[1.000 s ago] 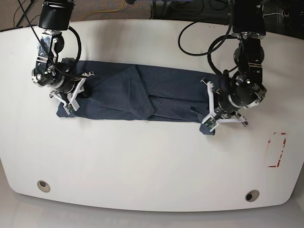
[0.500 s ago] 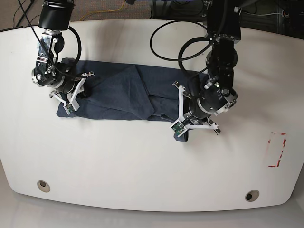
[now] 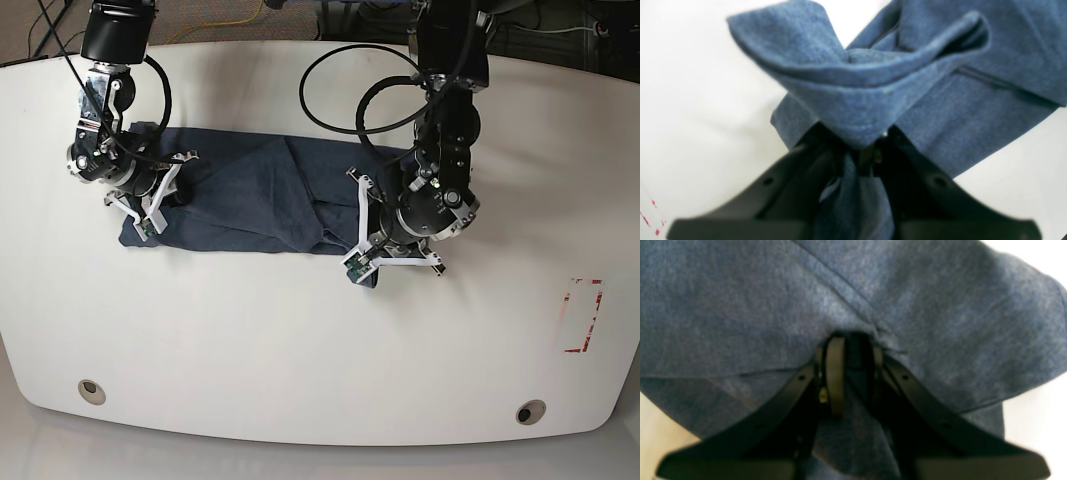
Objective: Layout the t-shirt on the table in an organized manner, then fold the t-shirt properly
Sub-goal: 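Lay the folded end down and adjust it with the left gripper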
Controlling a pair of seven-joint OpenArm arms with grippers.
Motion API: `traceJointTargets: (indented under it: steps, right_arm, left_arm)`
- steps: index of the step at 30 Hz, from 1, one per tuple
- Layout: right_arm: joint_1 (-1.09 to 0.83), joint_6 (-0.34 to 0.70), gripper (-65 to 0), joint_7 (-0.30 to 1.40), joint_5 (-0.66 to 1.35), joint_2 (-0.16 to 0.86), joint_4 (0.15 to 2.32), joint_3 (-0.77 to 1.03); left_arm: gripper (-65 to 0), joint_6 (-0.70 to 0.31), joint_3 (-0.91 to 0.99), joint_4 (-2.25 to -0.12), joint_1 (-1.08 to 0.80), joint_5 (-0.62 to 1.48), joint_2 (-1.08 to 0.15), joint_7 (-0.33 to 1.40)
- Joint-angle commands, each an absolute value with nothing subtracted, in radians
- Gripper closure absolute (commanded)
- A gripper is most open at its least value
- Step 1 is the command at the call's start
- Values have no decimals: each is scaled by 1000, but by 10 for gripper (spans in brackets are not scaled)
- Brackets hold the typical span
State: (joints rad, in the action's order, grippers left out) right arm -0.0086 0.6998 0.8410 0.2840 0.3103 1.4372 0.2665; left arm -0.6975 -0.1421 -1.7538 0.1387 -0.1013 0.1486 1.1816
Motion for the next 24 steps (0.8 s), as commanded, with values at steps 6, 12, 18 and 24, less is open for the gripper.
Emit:
traceJointTargets:
  steps: [6, 12, 18, 24]
  right_arm:
    - [-5, 698, -101, 875, 259, 321, 1440, 265]
    - [-5, 698, -101, 877, 259, 321, 1440, 265]
    - [-5, 698, -101, 877, 257, 312, 1440, 265]
    - [-5, 698, -101, 877, 257, 311, 1440, 265]
  left_arm:
    - [-58, -698, -145, -1768, 162, -93, 157, 1164]
    - [-197, -698, -147, -1768, 163, -91, 157, 1165]
    - [-290, -698, -147, -1774, 165, -48, 157, 1170]
    - [-306, -698, -147, -1778, 191, 85, 157, 1205]
